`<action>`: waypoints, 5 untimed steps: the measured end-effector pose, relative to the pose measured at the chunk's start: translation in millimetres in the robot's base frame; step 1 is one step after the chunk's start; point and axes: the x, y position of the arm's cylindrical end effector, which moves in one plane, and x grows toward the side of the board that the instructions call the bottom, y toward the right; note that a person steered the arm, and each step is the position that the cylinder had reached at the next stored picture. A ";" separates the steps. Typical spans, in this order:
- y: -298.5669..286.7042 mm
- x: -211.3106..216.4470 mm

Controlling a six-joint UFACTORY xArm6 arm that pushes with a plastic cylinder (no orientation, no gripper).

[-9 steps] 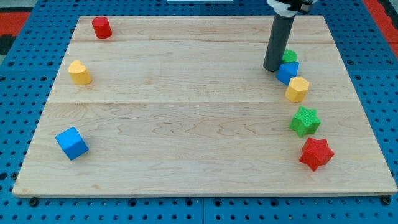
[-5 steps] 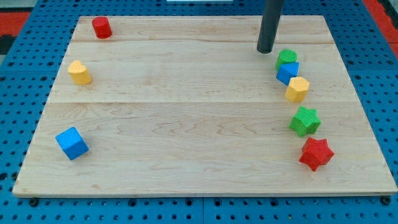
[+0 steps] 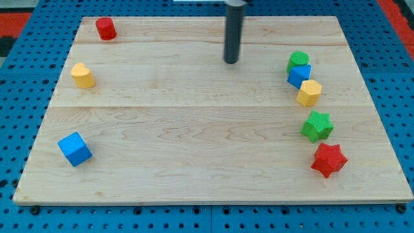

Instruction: Keep the yellow heart diagonally at the bottom right side of the red circle

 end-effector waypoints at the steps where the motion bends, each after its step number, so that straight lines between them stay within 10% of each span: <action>1: -52.2 51.1; 4: -282.2 66.7; 5: -279.0 32.9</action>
